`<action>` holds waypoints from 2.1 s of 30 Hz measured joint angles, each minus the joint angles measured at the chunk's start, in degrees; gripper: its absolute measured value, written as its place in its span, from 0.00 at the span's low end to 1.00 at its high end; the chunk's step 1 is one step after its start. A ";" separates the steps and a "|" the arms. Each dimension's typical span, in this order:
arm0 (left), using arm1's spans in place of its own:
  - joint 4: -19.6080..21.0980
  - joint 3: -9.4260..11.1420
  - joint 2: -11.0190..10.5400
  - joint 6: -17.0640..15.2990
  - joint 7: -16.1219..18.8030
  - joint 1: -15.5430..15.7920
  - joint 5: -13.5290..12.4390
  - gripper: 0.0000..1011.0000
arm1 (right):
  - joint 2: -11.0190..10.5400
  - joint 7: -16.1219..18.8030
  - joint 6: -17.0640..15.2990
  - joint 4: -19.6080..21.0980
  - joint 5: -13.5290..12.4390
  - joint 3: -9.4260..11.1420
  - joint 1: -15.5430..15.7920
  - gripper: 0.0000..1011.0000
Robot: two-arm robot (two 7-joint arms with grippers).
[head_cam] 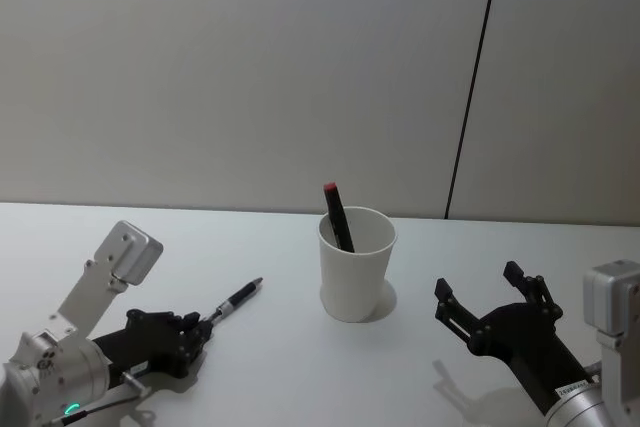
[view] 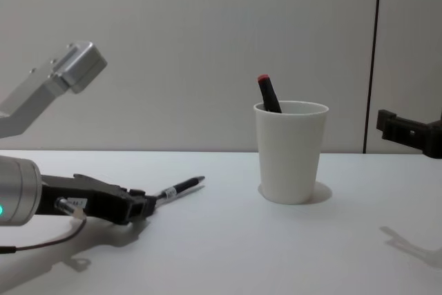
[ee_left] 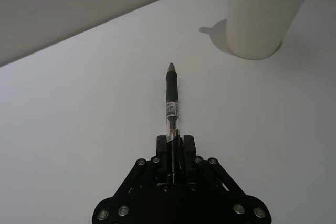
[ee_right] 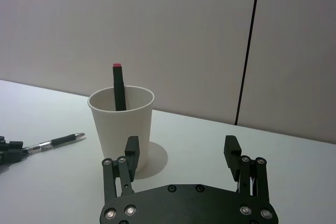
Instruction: Place the pen into the pen holder.
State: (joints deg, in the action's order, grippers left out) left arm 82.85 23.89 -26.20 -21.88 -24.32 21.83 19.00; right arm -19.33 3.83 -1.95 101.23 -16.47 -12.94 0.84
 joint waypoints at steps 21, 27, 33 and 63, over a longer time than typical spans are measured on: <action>3.73 -5.67 0.81 15.38 4.02 -5.69 -0.12 0.18 | 0.00 0.00 0.00 0.00 0.00 0.00 0.00 0.99; 4.83 -7.59 1.19 20.99 2.83 -7.23 1.65 0.18 | 0.00 0.00 0.00 0.00 0.00 0.00 0.00 0.99; 5.71 -8.66 1.18 25.03 -0.13 -8.03 3.84 0.18 | 0.00 0.00 0.00 0.00 0.00 0.00 0.00 0.99; 1.67 -2.50 2.95 29.54 -11.39 -1.93 7.69 0.18 | 0.00 0.00 0.00 0.00 0.00 0.00 0.00 0.99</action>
State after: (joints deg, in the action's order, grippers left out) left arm 84.52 21.38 -23.25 7.66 -35.71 19.90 26.69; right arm -19.33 3.83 -1.95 101.23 -16.47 -12.94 0.84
